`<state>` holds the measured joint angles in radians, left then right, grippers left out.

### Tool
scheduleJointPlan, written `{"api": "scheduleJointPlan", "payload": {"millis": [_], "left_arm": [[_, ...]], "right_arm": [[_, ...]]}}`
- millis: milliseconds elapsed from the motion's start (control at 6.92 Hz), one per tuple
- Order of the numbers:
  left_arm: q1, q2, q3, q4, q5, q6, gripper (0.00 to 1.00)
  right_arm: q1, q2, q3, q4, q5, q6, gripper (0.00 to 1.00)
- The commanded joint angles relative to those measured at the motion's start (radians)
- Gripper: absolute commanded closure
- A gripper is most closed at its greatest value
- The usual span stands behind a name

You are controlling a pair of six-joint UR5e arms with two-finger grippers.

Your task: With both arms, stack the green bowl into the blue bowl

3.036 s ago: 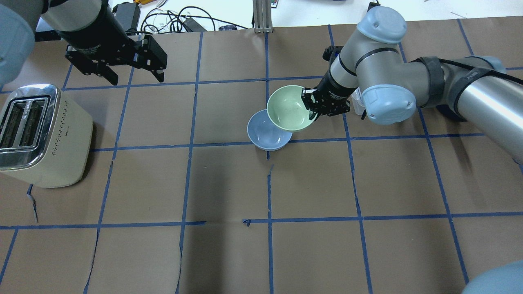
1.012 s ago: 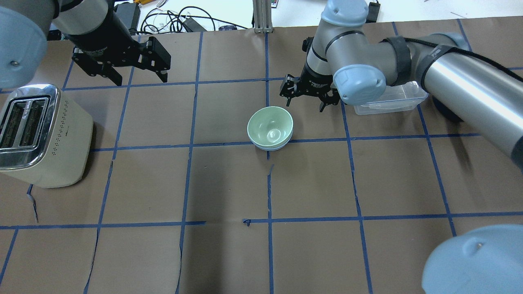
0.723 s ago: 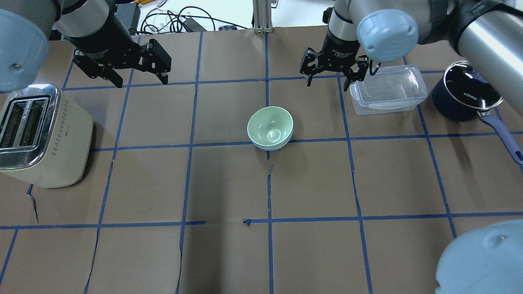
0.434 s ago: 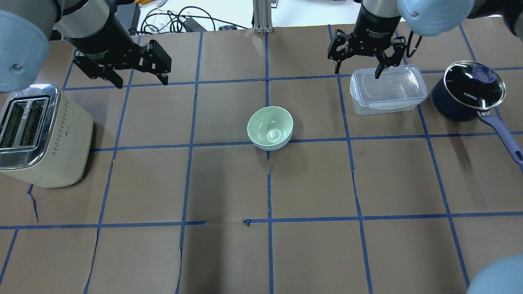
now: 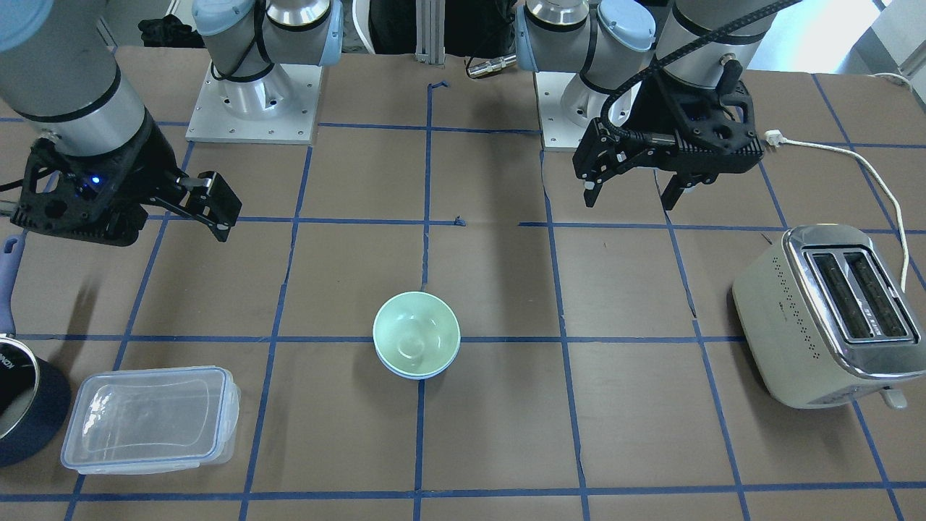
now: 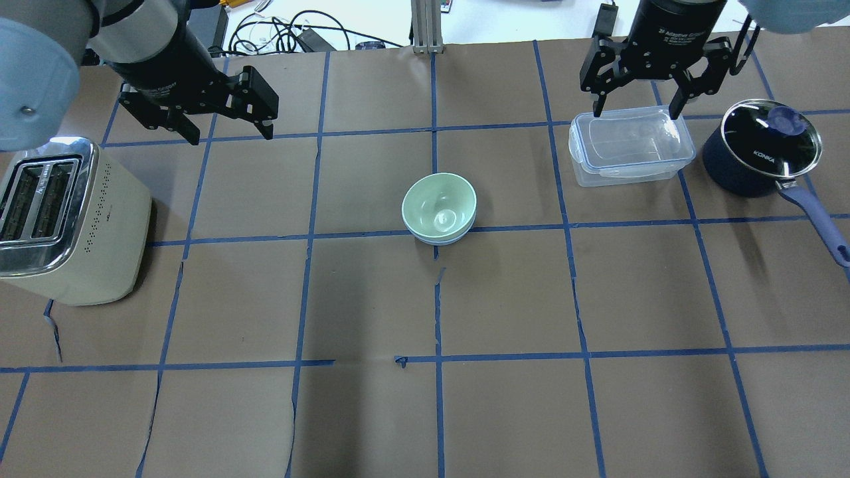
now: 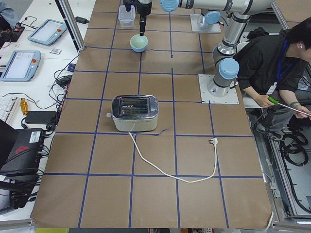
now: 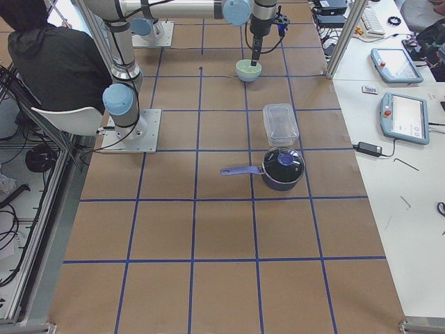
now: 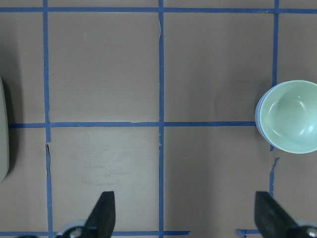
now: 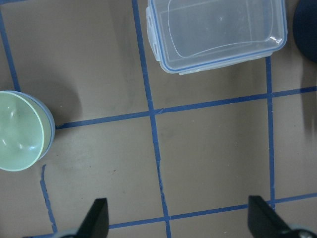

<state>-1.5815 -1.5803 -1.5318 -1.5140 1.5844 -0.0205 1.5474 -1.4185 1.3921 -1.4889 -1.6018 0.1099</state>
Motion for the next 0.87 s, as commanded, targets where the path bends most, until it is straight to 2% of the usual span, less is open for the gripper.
{"api": "scheduleJointPlan", "payload": {"millis": [0,289,723], "left_arm": [[0.0,-0.001,0.002,0.0,-0.001,-0.001,0.0],[0.0,0.0,0.001,-0.002,0.0,-0.001,0.0],[0.0,-0.001,0.002,0.0,0.0,-0.001,0.0]], "right_arm": [[0.002,-0.055,0.05,0.001,0.006,0.001,0.0],[0.0,-0.109,0.128,-0.007,0.01,0.008,0.0],[0.0,-0.126,0.142,-0.005,0.011,0.008,0.0]]}}
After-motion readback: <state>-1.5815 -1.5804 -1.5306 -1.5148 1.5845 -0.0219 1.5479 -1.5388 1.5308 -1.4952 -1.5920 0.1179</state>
